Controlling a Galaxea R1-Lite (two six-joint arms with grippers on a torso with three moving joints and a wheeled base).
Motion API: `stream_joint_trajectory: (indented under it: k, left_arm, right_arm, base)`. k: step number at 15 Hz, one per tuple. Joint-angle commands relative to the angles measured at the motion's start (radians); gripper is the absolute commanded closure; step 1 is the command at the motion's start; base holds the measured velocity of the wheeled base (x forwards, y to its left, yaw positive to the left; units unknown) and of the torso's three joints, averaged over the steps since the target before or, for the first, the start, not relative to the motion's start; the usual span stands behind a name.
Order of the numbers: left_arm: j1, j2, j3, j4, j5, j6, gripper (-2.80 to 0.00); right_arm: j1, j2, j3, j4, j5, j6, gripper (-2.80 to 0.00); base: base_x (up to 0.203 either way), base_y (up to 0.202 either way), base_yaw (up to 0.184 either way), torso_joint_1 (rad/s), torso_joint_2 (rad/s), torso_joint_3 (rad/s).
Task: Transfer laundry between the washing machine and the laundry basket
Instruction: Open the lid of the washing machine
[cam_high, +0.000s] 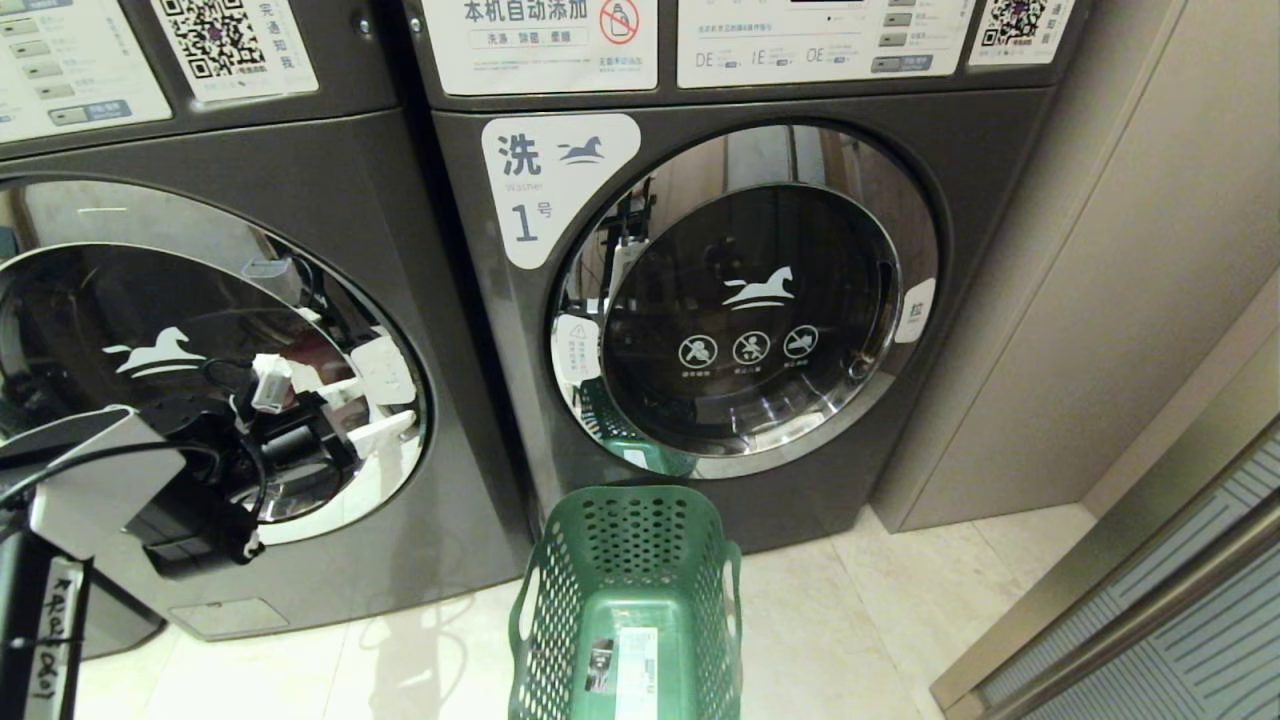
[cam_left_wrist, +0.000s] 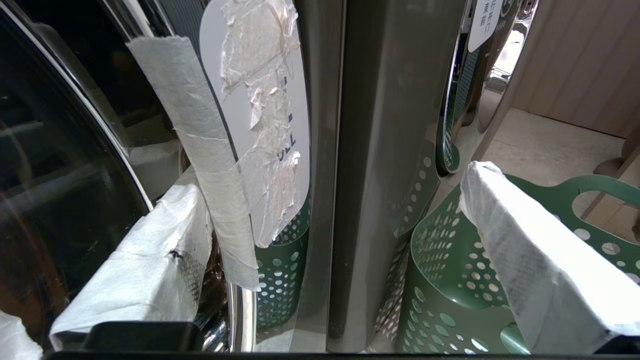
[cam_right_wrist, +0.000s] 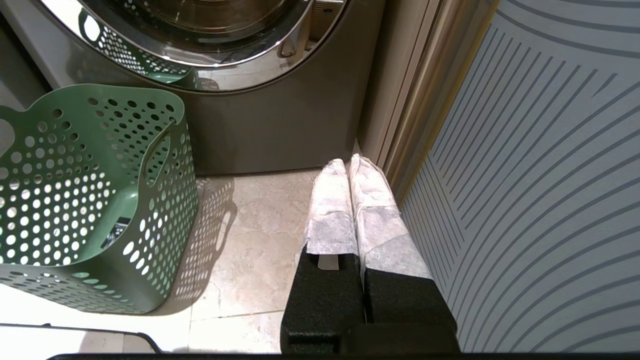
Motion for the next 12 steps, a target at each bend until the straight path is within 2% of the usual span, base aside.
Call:
stream_joint_trajectory:
  k: [1,3,5,8,12]
  left_arm:
    - [0.002,-0.003,0.000,-0.007,-0.007,-0.001,-2.80]
    - [0.003,-0.012,0.011,-0.007,-0.018,-0.001,-2.80]
    - [0.006,-0.017,0.031,-0.007,-0.058,0.016,-2.80]
    - [0.010,-0.028,0.074,-0.007,-0.067,0.042,-2.80]
    - [0.015,-0.043,0.077,-0.007,-0.079,0.045,-2.80]
  right_arm:
    - [0.000,0.001,0.000,0.000,0.001,-0.001,0.00]
    - [0.000,0.001,0.000,0.000,0.001,-0.001,0.00]
    - [0.000,0.001,0.000,0.000,0.001,-0.001,0.00]
    - [0.000,0.001,0.000,0.000,0.000,-0.001,0.00]
    - [0.000,0.001,0.000,0.000,0.000,-0.001,0.00]
  base:
    - [0.000,0.000,0.000,0.000,0.00,0.000]
    - [0.000,0.000,0.000,0.000,0.00,0.000]
    - [0.000,0.000,0.000,0.000,0.00,0.000]
    - [0.000,0.000,0.000,0.000,0.00,0.000]
    - [0.000,0.000,0.000,0.000,0.00,0.000]
